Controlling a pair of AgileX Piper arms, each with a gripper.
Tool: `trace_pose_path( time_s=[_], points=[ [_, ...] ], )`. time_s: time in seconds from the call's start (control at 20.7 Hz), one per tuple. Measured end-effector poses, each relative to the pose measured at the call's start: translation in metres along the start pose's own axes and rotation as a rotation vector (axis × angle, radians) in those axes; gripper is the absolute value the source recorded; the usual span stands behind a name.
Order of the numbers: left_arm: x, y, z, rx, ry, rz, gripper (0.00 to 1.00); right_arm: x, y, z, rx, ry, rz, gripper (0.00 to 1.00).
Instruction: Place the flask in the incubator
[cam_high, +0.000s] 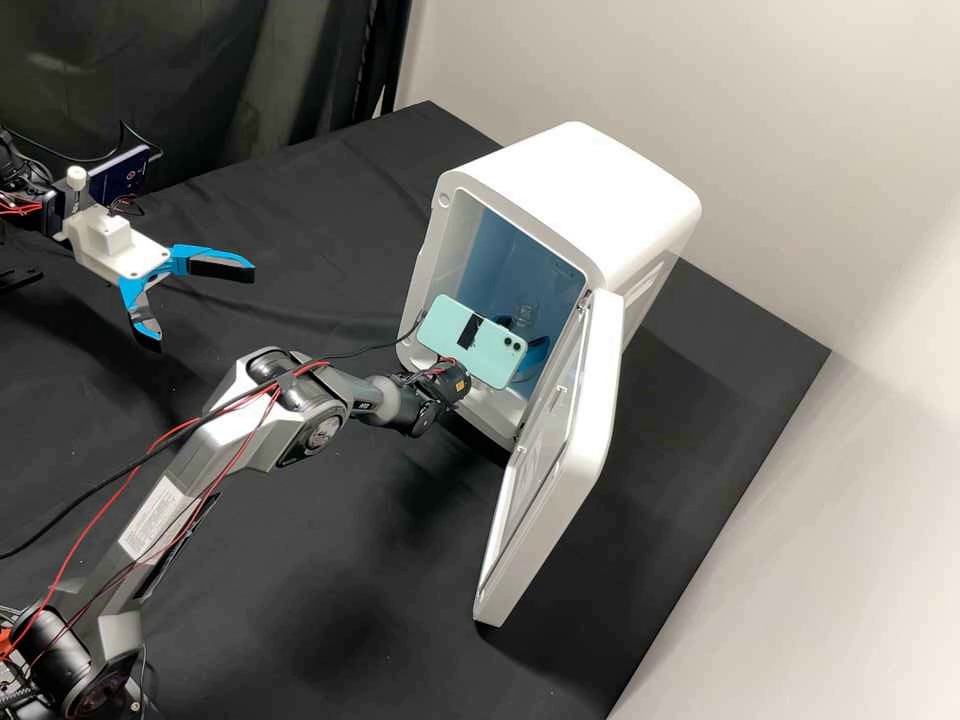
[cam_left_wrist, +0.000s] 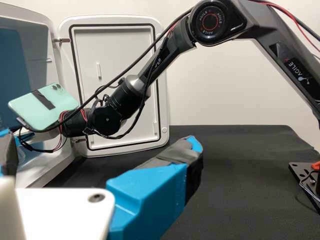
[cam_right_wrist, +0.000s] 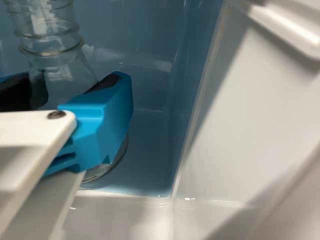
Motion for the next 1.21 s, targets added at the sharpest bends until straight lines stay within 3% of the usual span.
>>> trace_pose_path(
  time_s=[0.1, 0.29, 0.43, 0.58, 1.21],
  points=[
    [0.0, 0.0, 0.0, 0.0, 0.0, 0.0, 1.0, -0.0003, 0.0005, 0.0017, 0.035, 0.008, -0.009, 0.0],
    [0.0, 0.0, 0.0, 0.0, 0.0, 0.0, 1.0, -0.0007, 0.0021, 0.0077, 0.14, 0.02, -0.03, 0.0],
    [0.0, 0.0, 0.0, 0.0, 0.0, 0.0, 1.0, -0.0009, 0.002, 0.0088, 0.181, 0.046, -0.05, 0.0],
    [0.0, 0.0, 0.0, 0.0, 0.0, 0.0, 1.0, -0.0009, 0.0015, 0.0087, 0.198, 0.05, -0.054, 0.0],
    [0.0, 0.0, 0.0, 0.0, 0.0, 0.0, 1.0, -0.0004, -0.0004, 0.0099, 0.199, 0.055, -0.052, 0.0]
  ],
)
